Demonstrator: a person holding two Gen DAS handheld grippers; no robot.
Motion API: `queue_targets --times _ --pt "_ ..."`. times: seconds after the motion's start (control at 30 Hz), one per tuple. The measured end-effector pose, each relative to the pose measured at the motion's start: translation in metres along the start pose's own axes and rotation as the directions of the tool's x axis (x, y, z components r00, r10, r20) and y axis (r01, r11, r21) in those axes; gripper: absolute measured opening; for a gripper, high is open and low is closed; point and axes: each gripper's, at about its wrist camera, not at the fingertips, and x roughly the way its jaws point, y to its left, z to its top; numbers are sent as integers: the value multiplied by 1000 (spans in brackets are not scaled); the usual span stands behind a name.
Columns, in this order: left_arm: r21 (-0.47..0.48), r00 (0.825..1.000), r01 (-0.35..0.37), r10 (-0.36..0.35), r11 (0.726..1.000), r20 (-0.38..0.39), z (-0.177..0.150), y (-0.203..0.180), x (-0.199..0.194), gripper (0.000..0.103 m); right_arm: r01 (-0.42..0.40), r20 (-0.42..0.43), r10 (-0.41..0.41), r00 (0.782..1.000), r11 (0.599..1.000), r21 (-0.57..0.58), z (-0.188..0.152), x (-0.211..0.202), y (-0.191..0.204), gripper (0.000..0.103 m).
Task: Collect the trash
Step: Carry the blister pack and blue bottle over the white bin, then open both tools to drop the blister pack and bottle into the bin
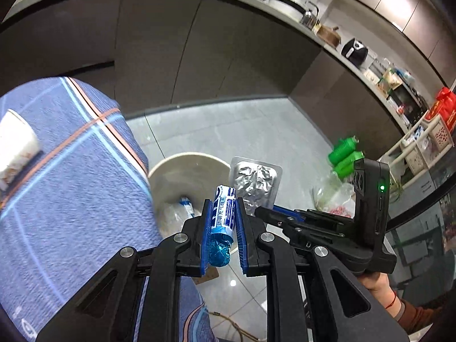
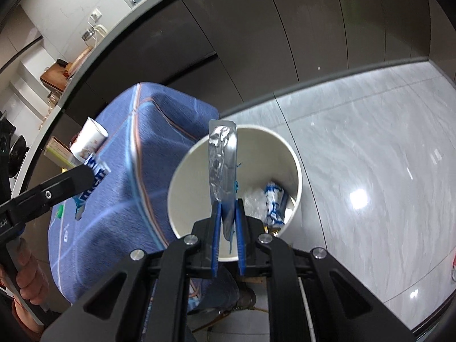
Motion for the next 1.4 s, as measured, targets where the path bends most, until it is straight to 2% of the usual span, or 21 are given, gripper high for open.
queue_targets --times 0.2,0.47,0.5,0.57,0.6,0.63,0.7,0.8,0.9,1.0,1.03,1.07,1.1,1.17,1.4 --pt "4 998 -16 16 1000 -64 2 7 36 15 -1 -46 2 999 1000 15 -4 15 -15 11" --pt "6 994 -41 41 999 -97 9 4 65 18 -1 -60 2 998 1000 21 -2 24 -20 14" --pt "7 994 -42 43 999 -99 10 3 67 20 4 -59 -3 998 1000 16 -1 25 -20 14" --pt "7 994 -49 49 999 -96 13 1 70 33 14 -52 -14 999 1000 -1 0 24 -19 16" --pt "5 994 -59 60 998 -87 14 1 70 44 19 -47 -20 999 1000 -9 0 23 -18 18" --pt "1 995 -69 69 998 -74 16 0 70 51 20 -42 -21 999 1000 -16 1 22 -18 21" --pt "-5 996 -70 69 998 -59 18 2 68 53 24 -26 -25 999 999 -35 2 19 -17 24" --pt "-19 996 -80 79 997 -44 20 4 65 61 36 -5 -37 999 997 -65 5 14 -15 31" --pt "-30 995 -97 97 995 -18 22 5 57 73 53 17 -51 999 994 -97 6 9 -13 45" --pt "-42 995 -103 104 994 8 24 6 50 81 62 33 -58 998 989 -133 5 6 -8 66" --pt "-42 993 -113 114 993 19 24 5 47 86 64 36 -59 998 988 -144 4 6 -6 78" --pt "-39 992 -123 125 992 33 24 3 44 87 66 40 -61 997 985 -158 3 6 -3 84" --pt "-37 990 -131 132 991 43 24 2 41 90 69 43 -62 997 983 -172 3 6 0 86" --pt "-37 988 -142 144 989 57 23 3 34 94 75 46 -67 997 979 -190 2 6 4 98" --pt "-50 983 -150 154 987 97 18 5 6 94 85 58 -74 996 975 -204 3 0 13 100"
